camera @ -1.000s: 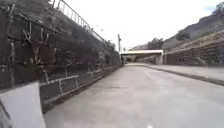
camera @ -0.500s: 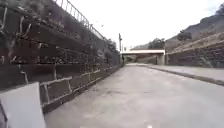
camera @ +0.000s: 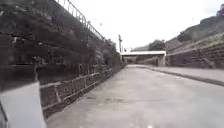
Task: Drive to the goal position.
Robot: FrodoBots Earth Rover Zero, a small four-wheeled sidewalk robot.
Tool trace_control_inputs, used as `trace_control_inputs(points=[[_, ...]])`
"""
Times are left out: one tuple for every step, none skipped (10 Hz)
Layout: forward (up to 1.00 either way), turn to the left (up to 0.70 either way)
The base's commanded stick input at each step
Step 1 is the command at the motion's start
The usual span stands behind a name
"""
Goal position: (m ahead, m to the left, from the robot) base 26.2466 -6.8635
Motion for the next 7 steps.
trace_control_inputs(points=[[0.70, 0.00], [0.70, 0.00], [0.70, 0.00], [0.70, 0.00], [0.70, 0.00], [0.70, 0.00], [0.70, 0.00]])
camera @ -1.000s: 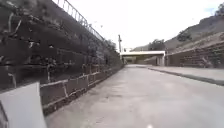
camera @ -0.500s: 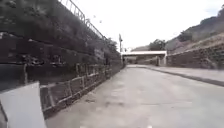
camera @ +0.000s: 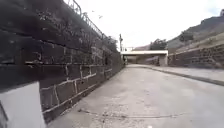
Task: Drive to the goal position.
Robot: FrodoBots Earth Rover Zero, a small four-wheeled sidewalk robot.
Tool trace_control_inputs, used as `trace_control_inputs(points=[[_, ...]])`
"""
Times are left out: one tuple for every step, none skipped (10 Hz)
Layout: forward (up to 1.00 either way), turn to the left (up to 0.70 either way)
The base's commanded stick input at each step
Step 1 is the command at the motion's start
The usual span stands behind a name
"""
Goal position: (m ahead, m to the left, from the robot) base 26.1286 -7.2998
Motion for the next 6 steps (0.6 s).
trace_control_inputs(points=[[0.70, 0.00], [0.70, 0.00], [0.70, 0.00], [0.70, 0.00], [0.70, 0.00], [0.70, 0.00]])
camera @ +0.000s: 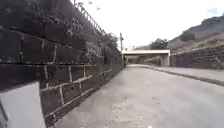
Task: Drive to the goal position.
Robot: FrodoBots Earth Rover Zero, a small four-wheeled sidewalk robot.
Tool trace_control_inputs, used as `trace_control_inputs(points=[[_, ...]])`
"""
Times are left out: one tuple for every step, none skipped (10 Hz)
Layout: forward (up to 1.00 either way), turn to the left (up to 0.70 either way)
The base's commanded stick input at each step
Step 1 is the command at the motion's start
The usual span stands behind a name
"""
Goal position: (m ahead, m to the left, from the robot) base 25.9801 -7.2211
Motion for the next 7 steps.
trace_control_inputs(points=[[0.70, 0.00], [0.70, 0.00], [0.70, 0.00], [0.70, 0.00], [0.70, 0.00], [0.70, 0.00], [0.70, 0.00]])
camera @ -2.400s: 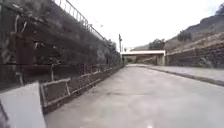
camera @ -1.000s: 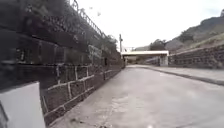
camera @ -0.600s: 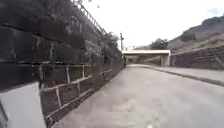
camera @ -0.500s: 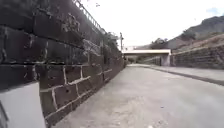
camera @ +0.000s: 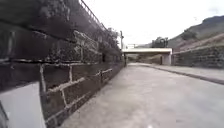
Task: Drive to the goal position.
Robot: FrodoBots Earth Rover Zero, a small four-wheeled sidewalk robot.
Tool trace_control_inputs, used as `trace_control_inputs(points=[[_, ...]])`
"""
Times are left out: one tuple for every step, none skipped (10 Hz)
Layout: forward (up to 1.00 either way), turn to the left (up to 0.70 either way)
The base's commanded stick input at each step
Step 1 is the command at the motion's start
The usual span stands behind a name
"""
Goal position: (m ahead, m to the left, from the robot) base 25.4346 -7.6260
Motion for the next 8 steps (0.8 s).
trace_control_inputs(points=[[0.70, 0.00], [0.70, 0.00], [0.70, 0.00], [0.70, 0.00], [0.70, 0.00], [0.70, 0.00], [0.70, 0.00], [0.70, 0.00]])
